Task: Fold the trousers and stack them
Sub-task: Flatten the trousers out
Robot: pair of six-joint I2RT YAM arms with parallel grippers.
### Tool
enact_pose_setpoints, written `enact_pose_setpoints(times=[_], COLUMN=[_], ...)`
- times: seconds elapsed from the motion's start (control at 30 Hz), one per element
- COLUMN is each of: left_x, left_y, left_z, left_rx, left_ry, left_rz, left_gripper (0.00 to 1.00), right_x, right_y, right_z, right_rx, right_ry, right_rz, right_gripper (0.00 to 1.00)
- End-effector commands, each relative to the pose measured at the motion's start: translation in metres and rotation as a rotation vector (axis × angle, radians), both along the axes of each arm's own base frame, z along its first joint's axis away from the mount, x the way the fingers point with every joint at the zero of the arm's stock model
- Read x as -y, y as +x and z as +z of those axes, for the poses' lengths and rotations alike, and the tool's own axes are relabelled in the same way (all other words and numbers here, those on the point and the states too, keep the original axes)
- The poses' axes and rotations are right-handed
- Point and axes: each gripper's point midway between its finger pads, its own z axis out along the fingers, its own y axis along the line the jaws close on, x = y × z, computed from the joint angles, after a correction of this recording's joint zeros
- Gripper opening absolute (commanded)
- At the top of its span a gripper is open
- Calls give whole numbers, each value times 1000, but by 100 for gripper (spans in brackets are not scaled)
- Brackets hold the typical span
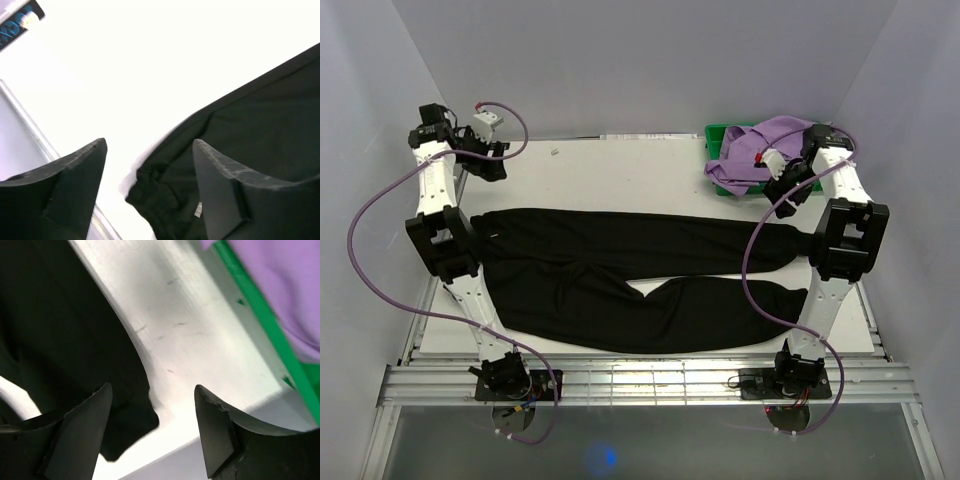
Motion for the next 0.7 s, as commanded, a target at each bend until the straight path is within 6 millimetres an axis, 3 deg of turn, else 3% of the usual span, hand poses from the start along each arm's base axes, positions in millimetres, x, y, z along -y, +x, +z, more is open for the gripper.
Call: enact_pose_setpoints(times=[0.0, 0.03, 0.1, 0.2, 0.57, 0.67], left_x=[-14, -33, -48, -62, -81, -88], left_y=[0, 0, 3, -4, -40, -34], left_z=[-15, -16, -24, -56, -134, -146], left_rx=[23, 49, 56, 0, -186, -194], left_ry=[-85, -104, -71, 4, 75, 98], left_rz=[-101, -89, -87, -145, -259, -257], left_gripper=[78, 75, 72, 67, 67, 65], right_x=[-1, -1, -4, -5, -11, -13], right_y=[-3, 0, 2, 5, -12, -17], right_z=[-14, -20, -25, -34, -71, -78], right_rx=[-43, -51, -51, -47, -151, -176], right_ry=[-16, -16, -1, 11, 47, 51], right_rz=[136, 141, 154, 175, 204, 208], right_gripper=[72, 72, 72, 72, 72, 72])
